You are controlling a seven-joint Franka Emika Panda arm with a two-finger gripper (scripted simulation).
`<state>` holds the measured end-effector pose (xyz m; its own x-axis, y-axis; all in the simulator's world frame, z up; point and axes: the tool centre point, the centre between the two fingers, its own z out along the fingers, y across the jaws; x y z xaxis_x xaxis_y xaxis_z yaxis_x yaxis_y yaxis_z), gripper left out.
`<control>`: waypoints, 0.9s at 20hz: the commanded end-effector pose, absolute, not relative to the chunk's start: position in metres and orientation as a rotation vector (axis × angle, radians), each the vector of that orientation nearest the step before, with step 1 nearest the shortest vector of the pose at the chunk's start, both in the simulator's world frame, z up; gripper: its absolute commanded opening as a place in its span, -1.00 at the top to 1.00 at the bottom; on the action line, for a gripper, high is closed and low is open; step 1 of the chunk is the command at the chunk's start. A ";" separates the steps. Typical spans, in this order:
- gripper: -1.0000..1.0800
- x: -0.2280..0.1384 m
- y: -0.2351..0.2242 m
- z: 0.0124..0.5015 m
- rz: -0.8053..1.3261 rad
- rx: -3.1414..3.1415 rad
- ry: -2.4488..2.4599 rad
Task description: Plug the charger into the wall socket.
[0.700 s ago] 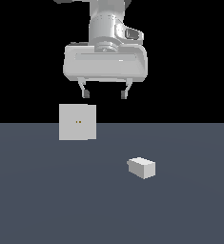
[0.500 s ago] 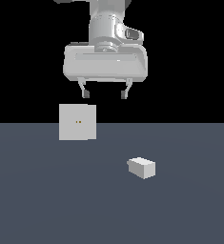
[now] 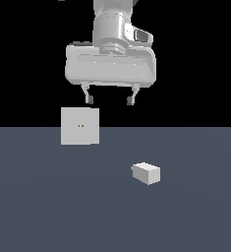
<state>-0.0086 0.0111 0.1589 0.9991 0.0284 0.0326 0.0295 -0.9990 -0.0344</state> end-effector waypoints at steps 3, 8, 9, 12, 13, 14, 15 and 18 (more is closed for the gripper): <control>-0.92 -0.017 0.005 0.151 -0.101 -3.097 -0.120; -0.92 -0.028 -0.003 0.140 -0.174 -3.081 -0.227; -0.92 -0.030 -0.005 0.137 -0.189 -3.076 -0.250; -0.92 -0.036 -0.010 0.130 -0.233 -3.063 -0.314; -0.92 -0.038 -0.012 0.128 -0.247 -3.058 -0.334; -0.92 -0.039 -0.014 0.125 -0.260 -3.053 -0.354; -0.92 -0.041 -0.016 0.123 -0.273 -3.048 -0.373; -0.92 -0.045 -0.021 0.116 -0.310 -3.033 -0.428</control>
